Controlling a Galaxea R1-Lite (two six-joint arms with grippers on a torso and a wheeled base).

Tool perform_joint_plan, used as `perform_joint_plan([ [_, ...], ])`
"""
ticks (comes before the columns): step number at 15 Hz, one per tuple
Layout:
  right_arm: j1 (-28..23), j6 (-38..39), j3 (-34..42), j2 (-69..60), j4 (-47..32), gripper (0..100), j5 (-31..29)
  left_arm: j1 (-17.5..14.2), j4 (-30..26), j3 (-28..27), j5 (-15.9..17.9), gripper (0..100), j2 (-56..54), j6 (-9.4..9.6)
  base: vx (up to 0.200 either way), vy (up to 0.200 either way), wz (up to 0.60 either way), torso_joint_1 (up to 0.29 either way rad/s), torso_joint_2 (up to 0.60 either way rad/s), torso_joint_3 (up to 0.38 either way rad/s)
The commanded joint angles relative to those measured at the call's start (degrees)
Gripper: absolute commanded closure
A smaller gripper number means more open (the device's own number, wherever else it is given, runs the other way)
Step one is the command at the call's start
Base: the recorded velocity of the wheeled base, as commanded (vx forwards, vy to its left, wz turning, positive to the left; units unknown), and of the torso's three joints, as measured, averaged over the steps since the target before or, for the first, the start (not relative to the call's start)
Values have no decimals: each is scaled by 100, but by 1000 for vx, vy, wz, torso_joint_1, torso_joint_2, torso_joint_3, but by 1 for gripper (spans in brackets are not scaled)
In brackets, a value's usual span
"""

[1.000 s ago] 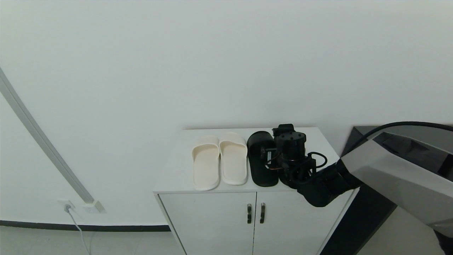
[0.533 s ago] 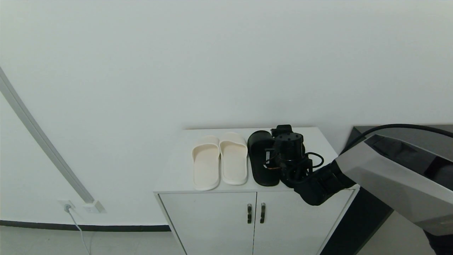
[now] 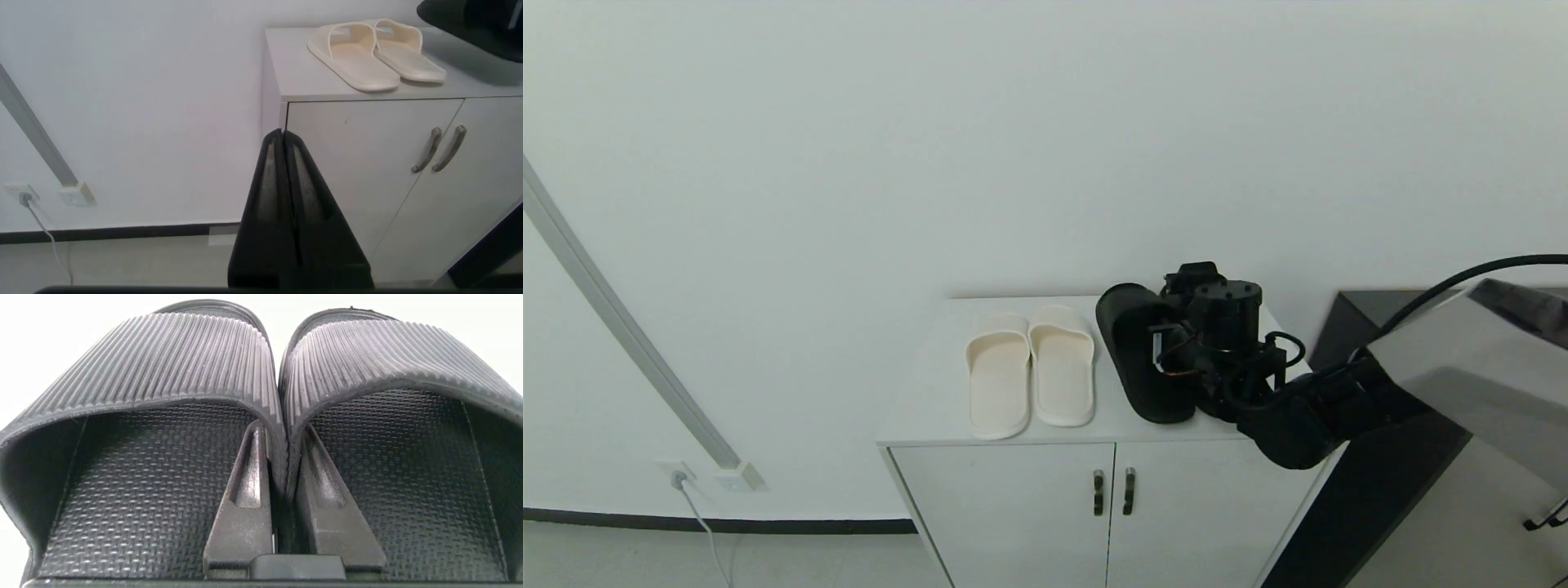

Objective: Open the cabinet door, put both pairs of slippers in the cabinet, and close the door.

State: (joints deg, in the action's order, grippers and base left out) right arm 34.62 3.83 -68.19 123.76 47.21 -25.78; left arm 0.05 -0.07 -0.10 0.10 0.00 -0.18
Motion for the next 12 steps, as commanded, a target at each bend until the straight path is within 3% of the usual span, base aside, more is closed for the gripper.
perform_joint_plan([
  [1, 229, -163, 1194, -1425, -10, 100, 891, -5, -1, 1, -1, 100, 0, 1, 0, 0, 0, 0, 0, 0],
  [3, 308, -163, 1959, -2093, -28, 100, 1787, -5, -1, 1, -1, 100, 9, -8, 0, 0, 0, 0, 0, 0],
  [4, 370, -163, 2609, -2682, -142, 100, 2675, -5, -1, 1, -1, 100, 0, 1, 0, 0, 0, 0, 0, 0],
  [6, 396, -172, 3198, -3297, -626, 100, 3747, 4, 7, 1, 8, 100, 9, 1, 0, 0, 0, 0, 0, 0],
  [7, 396, -181, 3269, -3376, -854, 100, 4020, -5, -1, 1, -1, 100, 0, -8, 0, 0, 0, 0, 0, 0],
  [11, 467, -172, 3383, -3218, -854, 100, 4072, -5, -1, 1, 8, 100, 9, -8, 0, 0, 0, 0, 0, 0],
  [12, 467, -172, 3418, -3218, -854, 100, 4081, -5, -1, 1, 8, 100, 0, -8, -200, 0, 0, 2, 2, 2],
])
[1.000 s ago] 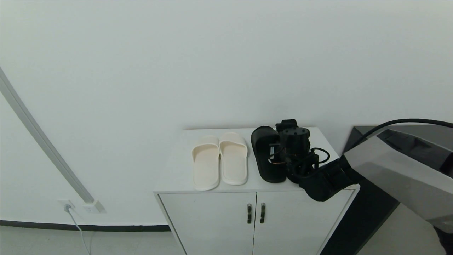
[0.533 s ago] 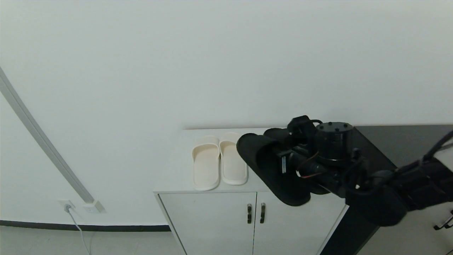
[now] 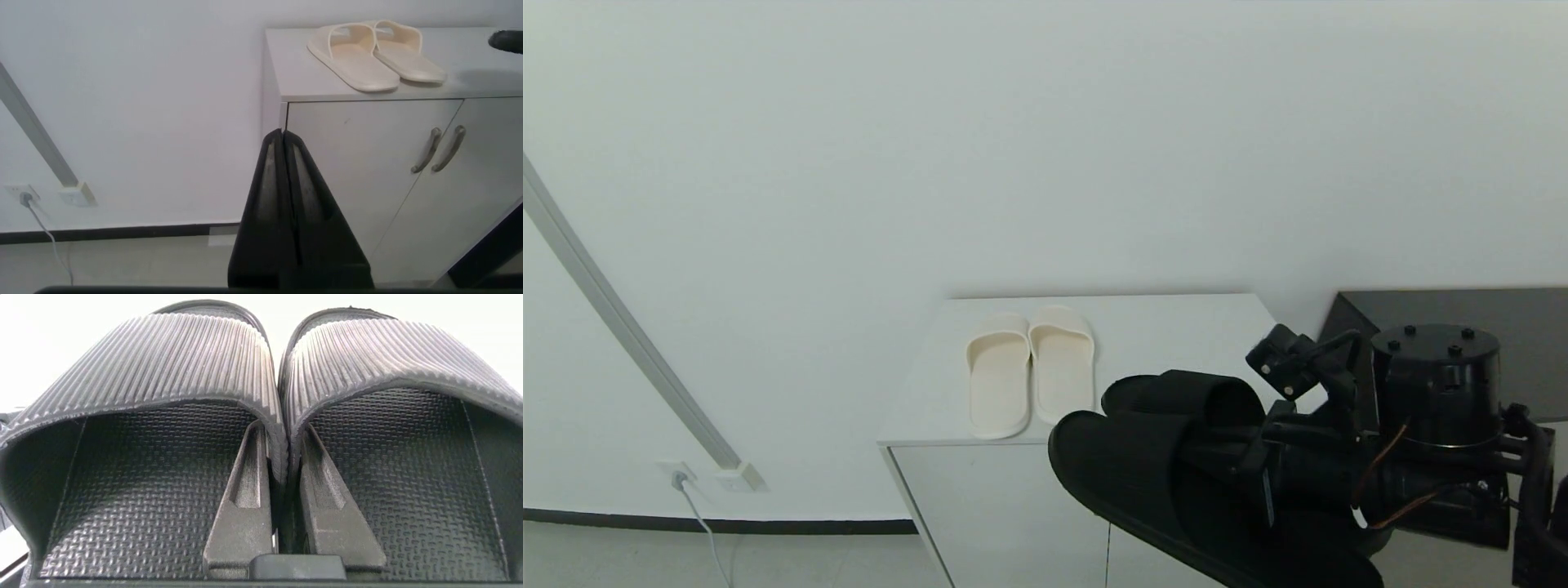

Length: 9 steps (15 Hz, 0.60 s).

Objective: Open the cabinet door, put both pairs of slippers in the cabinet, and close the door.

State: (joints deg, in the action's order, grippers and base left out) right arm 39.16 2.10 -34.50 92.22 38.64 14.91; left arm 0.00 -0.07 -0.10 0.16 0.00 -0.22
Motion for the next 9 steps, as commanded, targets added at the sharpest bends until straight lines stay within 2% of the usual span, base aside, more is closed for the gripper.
perform_joint_plan([
  [1, 13, 1, 66, -64, 3, 100, 21, 0, 7, 1, 2, 100, 9, -4, -200, 0, 0, 2, 7, 2],
  [4, 66, -95, 84, -38, -6, 100, 30, 9, -1, 1, 2, 100, 9, -4, -200, 0, 0, 6, 1, 4],
  [9, 83, -306, 224, -82, 12, 100, 47, 0, -1, 1, 2, 100, 9, -4, 0, 0, 0, 0, 0, 0],
])
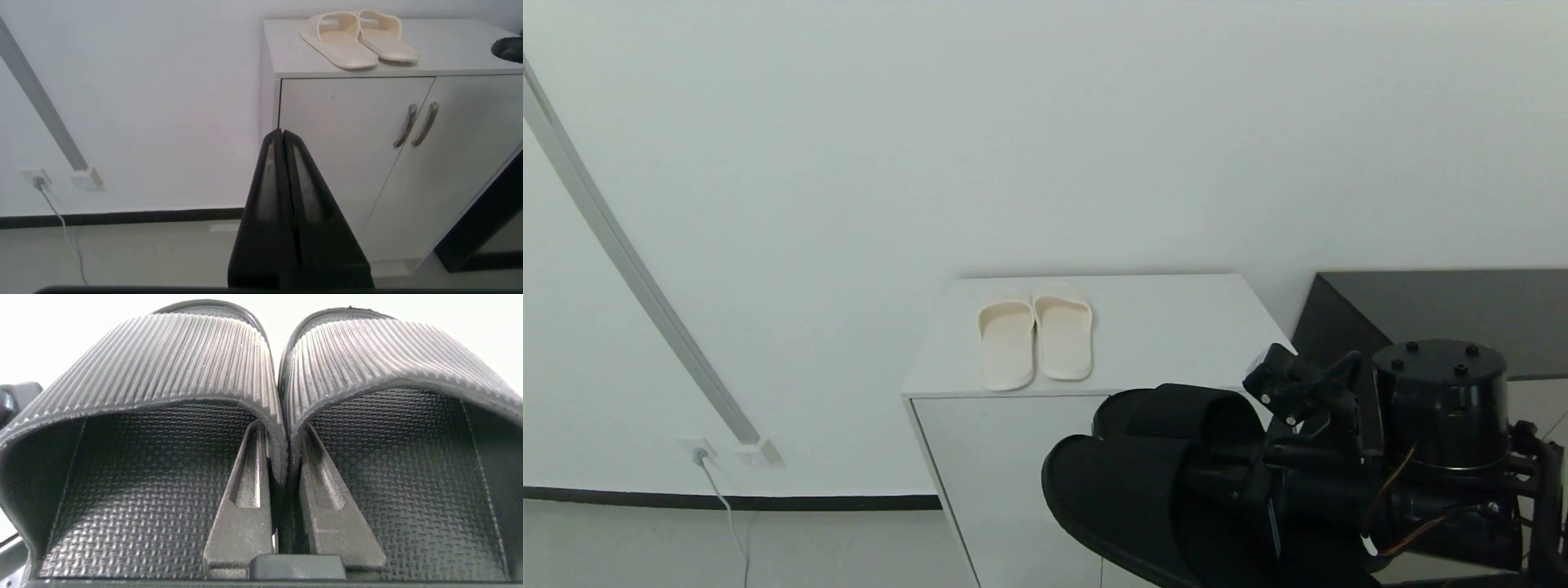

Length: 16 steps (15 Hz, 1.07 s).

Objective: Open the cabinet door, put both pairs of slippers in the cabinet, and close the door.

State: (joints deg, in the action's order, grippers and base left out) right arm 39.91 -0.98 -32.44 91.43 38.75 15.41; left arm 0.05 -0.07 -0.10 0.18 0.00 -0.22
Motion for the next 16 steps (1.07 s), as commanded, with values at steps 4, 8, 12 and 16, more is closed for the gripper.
perform_joint_plan([
  [4, 25, 1, 89, -29, 150, 100, -3, -5, -1, 1, -18, 100, 0, -4, 0, 0, 0, 0, 0, 0],
  [8, 34, 1, 115, 6, 150, 100, -3, 4, 7, 10, -18, 100, 0, -4, 0, 0, 0, 0, 0, 0],
  [12, 113, 1, 185, -2, 194, 100, -3, -5, 7, 1, -18, 100, 0, -4, 0, 0, 0, -58, 143, 76],
  [16, 201, -8, 220, -2, 212, 100, -3, -5, -1, 1, -9, 0, 0, -75, 0, 0, 0, -157, 359, 195],
])
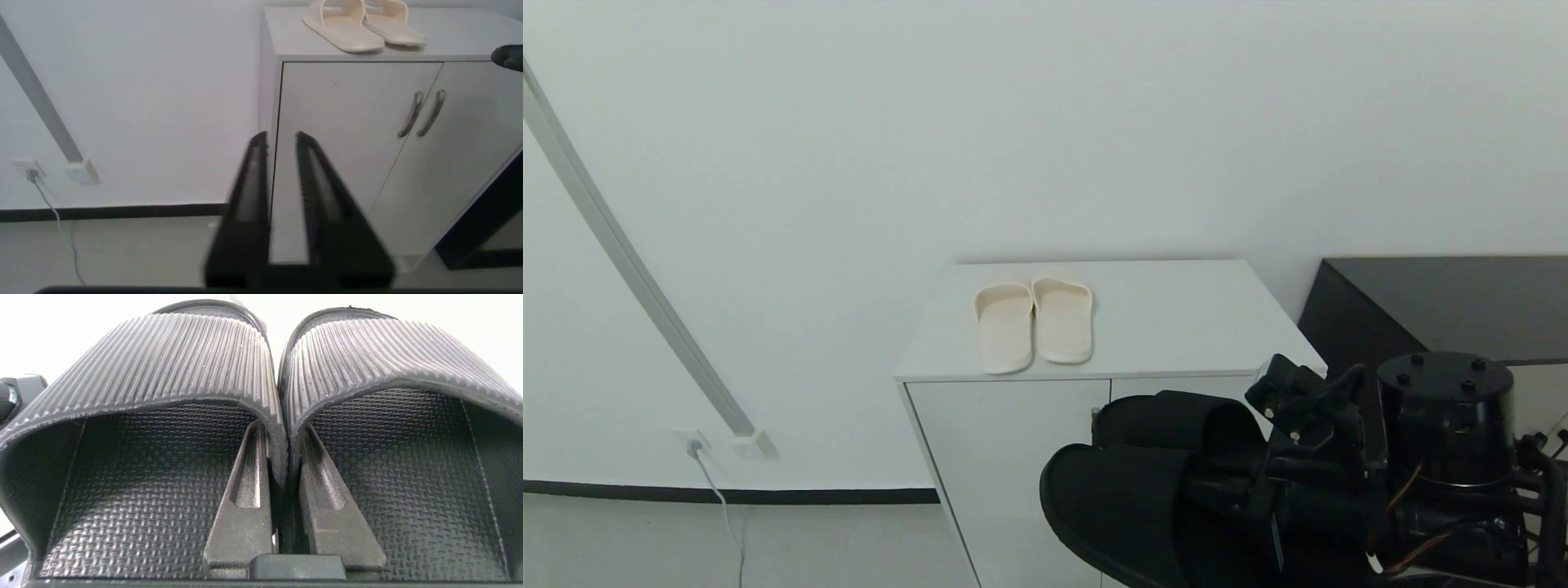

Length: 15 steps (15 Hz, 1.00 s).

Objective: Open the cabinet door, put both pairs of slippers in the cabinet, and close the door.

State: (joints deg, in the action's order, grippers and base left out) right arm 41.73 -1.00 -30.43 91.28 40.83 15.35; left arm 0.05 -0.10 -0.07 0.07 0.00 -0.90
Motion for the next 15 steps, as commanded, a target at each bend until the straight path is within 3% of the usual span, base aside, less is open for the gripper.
perform_joint_plan([
  [1, 20, -6, 54, -5, 4, 100, 3, 4, 1, -1, 1, 0, 9, 2, 0, 0, 0, -168, 378, 217],
  [15, 72, -14, 178, -14, 92, 100, 3, 4, 10, -1, 1, 0, 9, 2, 0, 0, 0, -208, 505, 297],
])
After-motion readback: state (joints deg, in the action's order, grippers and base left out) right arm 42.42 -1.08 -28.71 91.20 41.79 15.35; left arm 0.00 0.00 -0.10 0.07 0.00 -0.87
